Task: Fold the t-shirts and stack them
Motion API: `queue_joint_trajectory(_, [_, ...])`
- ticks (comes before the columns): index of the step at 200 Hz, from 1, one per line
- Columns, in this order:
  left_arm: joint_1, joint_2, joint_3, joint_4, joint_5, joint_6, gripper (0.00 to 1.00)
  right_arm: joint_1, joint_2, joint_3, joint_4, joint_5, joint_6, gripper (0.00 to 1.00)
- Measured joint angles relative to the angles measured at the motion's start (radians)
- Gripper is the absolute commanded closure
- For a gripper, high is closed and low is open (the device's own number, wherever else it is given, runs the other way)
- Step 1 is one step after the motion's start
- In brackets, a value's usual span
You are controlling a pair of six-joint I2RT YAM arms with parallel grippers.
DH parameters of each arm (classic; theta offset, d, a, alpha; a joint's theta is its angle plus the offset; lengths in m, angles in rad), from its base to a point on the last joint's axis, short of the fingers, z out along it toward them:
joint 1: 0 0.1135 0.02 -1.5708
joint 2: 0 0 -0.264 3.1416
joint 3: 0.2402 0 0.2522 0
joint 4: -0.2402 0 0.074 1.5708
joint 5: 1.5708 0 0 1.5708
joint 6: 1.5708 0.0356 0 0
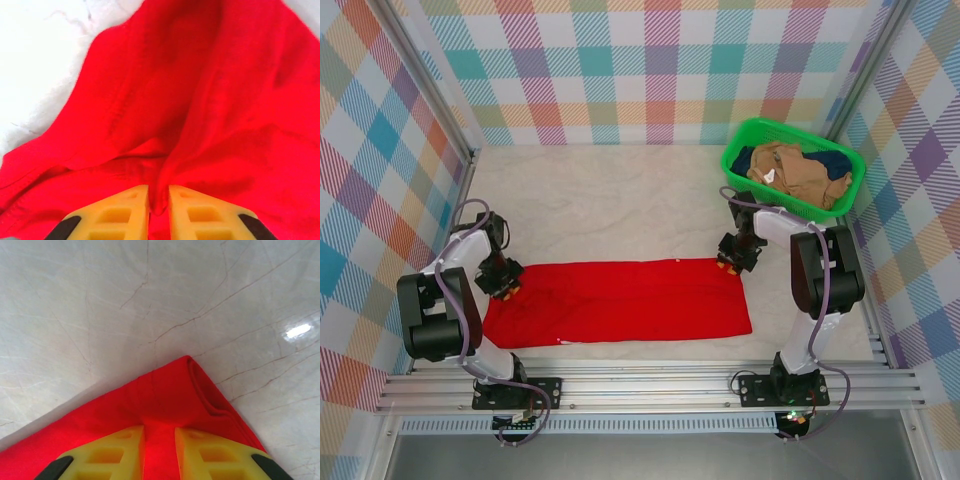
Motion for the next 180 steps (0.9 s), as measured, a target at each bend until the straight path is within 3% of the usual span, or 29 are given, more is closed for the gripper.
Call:
queue_joint_trajectory(17, [0.0, 0.013, 0.002, -0.012, -0.02, -0.011, 0.62, 0.0, 0.002, 0.003, -0.002, 0.0, 0.0, 0.76])
queue_joint_trajectory(35, [0.0, 0.021, 0.014, -0.033, -0.037, -0.019, 0.6, 0.0, 0.002, 0.005, -0.004, 0.0, -0.002, 0.75])
queue_joint_trajectory(75, [0.0, -0.046, 0.116, -0.074, -0.084, -0.042, 0.67, 0.013, -0.026, 0.007, -0.011, 0.041, -0.024, 0.74])
queue_joint_trajectory(107, [-0.019, -0.071, 0.187, -0.063, -0.034, -0.071, 0.69, 0.048, -0.109, 0.014, -0.019, 0.07, -0.034, 0.74])
queue_joint_trajectory(142, [-0.063, 0.051, 0.206, -0.038, 0.008, -0.098, 0.78, 0.148, -0.113, 0.029, -0.007, 0.047, -0.026, 0.74])
queue_joint_trajectory(180, [0.009, 0.204, 0.216, 0.01, -0.019, -0.072, 0.79, 0.183, -0.03, 0.04, 0.002, 0.022, -0.018, 0.76])
